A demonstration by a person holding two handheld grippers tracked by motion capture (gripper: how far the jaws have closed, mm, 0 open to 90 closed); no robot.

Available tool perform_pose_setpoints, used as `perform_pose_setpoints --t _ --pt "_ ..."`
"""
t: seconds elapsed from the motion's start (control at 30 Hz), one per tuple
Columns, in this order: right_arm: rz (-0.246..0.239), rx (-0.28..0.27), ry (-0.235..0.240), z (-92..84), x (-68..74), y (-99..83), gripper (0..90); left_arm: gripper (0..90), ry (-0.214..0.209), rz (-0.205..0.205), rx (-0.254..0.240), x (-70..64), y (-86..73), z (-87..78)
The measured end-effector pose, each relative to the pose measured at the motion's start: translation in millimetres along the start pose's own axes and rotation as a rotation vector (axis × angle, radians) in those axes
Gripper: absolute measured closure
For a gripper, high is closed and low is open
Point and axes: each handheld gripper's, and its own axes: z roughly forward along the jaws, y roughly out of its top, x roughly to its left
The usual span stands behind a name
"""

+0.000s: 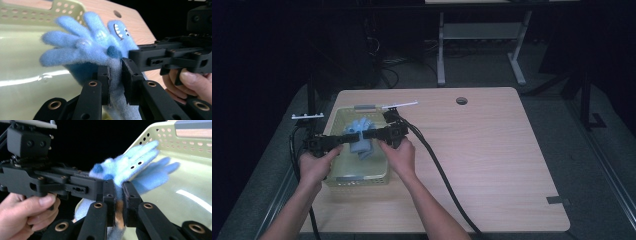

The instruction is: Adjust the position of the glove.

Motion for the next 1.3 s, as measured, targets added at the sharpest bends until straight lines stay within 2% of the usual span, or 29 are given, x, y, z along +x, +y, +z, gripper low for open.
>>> perform_pose_setpoints --t 0.2,0.43,0.57,0.63,0.77,0.83,1.0,1.03,1.07,1.17,1.2,1.3 --pt "0.032 0.019 -0.010 15.5 -5.3 -5.6 84.3 77.1 0.020 -0.021 0.020 14.6 -8.0 3.4" --pt "0.056 0.045 -0.010 34.1 -8.8 -12.4 85.5 77.1 0.070 -0.032 0.056 28.3 -15.7 6.5" --pt "0.066 0.104 -0.058 45.3 -15.3 -17.3 85.5 77.1 0.109 -0.043 0.102 34.9 -22.8 16.5" --pt "0.058 0.133 -0.092 49.6 -20.2 -19.3 85.4 77.1 0.110 -0.051 0.115 37.3 -25.8 21.0" --pt "0.030 0.164 -0.133 51.0 -24.2 -18.0 85.3 77.0 0.125 -0.031 0.137 34.9 -26.8 28.9" --pt "0.027 0.175 -0.137 50.8 -25.8 -17.3 85.1 77.0 0.135 -0.019 0.149 32.1 -25.6 32.8" --pt "0.004 0.197 -0.176 47.4 -28.4 -15.7 84.8 74.4 0.153 -0.008 0.185 27.0 -22.2 42.1" --pt "0.003 0.199 -0.182 47.1 -28.9 -15.5 84.5 73.7 0.162 -0.008 0.196 26.1 -21.9 44.8" --pt "0.003 0.211 -0.189 47.2 -29.6 -15.2 83.9 72.4 0.174 -0.010 0.242 26.2 -21.0 49.7" --pt "-0.020 0.247 -0.252 48.8 -31.1 -14.7 72.4 67.8 0.193 -0.001 0.313 25.7 -18.9 57.8" --pt "-0.041 0.257 -0.274 49.3 -30.6 -14.8 72.3 63.4 0.190 -0.004 0.348 26.5 -18.0 61.5" --pt "-0.069 0.265 -0.298 49.4 -27.9 -14.5 69.7 62.0 0.204 -0.002 0.379 26.6 -16.9 65.7"
